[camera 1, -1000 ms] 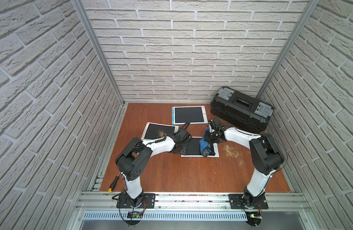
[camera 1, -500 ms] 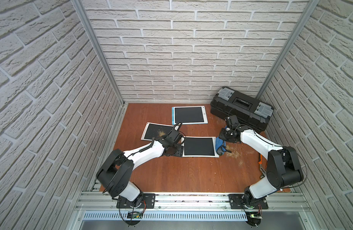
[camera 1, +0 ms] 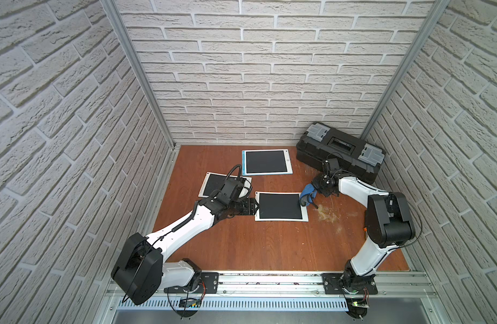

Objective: Wipe the drawing tablet
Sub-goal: Place the cleaning item at the center of the board.

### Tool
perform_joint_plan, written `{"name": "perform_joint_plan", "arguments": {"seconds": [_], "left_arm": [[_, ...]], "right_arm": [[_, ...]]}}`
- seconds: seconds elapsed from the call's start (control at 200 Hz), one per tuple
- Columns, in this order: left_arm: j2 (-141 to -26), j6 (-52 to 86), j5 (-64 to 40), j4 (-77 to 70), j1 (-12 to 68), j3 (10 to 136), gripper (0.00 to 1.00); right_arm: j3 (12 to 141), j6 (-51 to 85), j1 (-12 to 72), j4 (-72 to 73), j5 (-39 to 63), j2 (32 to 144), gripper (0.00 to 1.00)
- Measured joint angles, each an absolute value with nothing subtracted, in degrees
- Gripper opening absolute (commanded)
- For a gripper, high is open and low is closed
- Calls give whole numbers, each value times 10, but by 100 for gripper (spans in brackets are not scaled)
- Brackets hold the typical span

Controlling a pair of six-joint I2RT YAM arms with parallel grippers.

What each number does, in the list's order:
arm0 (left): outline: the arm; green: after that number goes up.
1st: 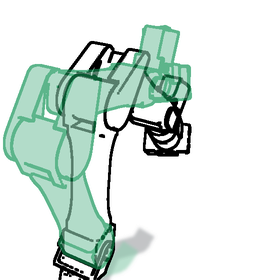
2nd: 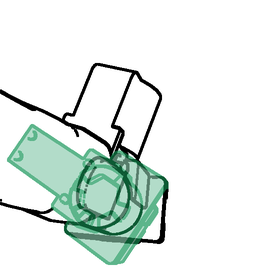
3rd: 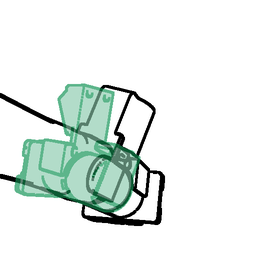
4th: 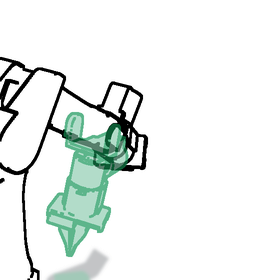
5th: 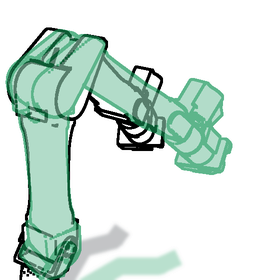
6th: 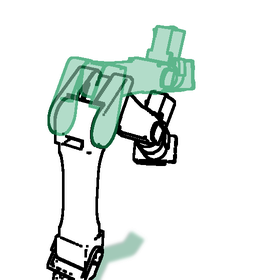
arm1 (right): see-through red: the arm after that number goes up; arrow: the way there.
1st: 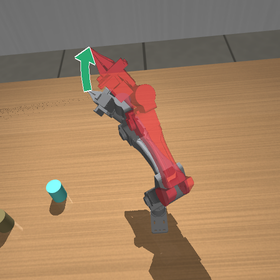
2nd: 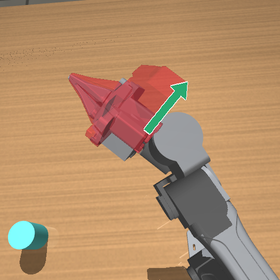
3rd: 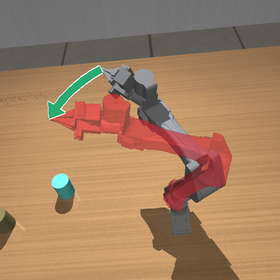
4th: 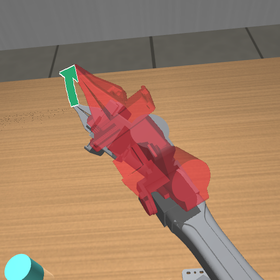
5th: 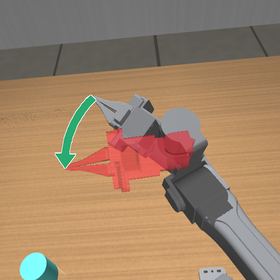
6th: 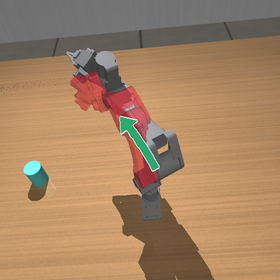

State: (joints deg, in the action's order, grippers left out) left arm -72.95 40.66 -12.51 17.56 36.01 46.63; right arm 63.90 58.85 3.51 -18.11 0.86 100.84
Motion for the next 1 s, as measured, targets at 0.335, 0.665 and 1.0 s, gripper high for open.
{"name": "perform_joint_plan", "arguments": {"seconds": [0.335,0.665,1.0], "left_arm": [[-712,411,-128,176,360,463,73],[-712,412,-127,175,360,450,74],[-715,412,-127,175,353,450,76]], "right_arm": [[699,663,34,-173,-46,1047,16],[712,753,37,-99,-22,1126,57],[761,689,65,-127,-26,1116,98]]}}
